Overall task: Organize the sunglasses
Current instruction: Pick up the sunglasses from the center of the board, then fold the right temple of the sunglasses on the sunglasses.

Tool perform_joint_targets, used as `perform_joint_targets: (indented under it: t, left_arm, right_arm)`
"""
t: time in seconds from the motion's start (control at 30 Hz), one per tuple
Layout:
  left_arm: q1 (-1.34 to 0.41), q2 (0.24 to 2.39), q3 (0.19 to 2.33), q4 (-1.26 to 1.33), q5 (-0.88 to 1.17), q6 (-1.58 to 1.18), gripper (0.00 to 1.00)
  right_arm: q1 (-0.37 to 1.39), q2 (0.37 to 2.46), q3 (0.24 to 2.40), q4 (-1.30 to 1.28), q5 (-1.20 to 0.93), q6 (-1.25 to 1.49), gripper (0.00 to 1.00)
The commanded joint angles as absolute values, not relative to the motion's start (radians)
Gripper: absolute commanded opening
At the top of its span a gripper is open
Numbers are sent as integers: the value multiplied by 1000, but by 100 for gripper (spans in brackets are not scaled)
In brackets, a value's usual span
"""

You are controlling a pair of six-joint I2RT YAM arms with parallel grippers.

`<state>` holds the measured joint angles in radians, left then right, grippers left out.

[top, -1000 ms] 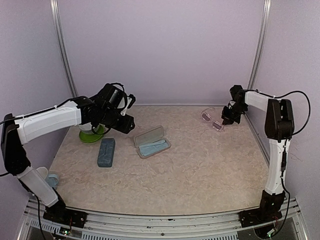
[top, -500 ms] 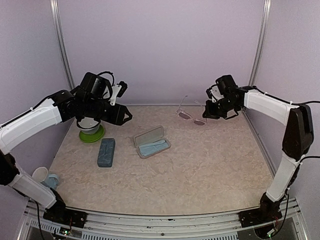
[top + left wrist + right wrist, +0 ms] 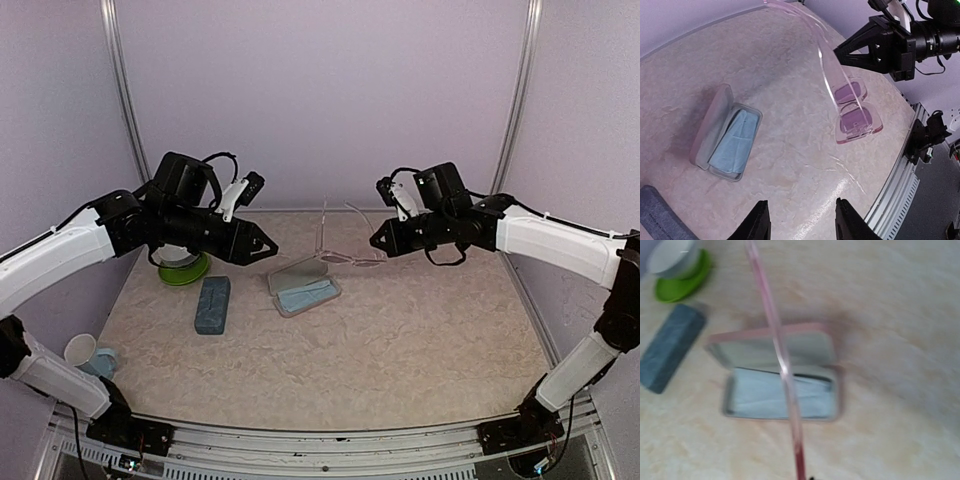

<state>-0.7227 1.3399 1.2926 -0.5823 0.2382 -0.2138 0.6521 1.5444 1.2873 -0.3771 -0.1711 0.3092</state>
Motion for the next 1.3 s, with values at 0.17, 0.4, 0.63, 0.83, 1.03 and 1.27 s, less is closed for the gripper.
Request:
perform_joint_targets:
  t: [0.17,0.4,0.63,0.83,1.03,1.27]
  left_arm:
    - [-780,1333,1276,-476,369,-246,44]
    - [-804,1334,1259,-460,357,-269,43]
    - [-819,1336,1258,-447,349,-288,42]
    - [-835,1341,1248,-442,346,-297,41]
    - [-850,1344,1231,-436,338,-303,41]
    - [-860,1349,1211,-416,343,-314,40]
  right_arm:
    - [776,1488,1256,-261,-121,226,0]
    - [817,1480,1244,-244,-111,221,0]
    - [836,1462,1229,-226,-115,219,0]
    - [853,1450,1228,-227,-108,218,0]
    - [871,1435,1227,-212,-97,225,0]
    - [891,1416,1218,-191,-79,241,0]
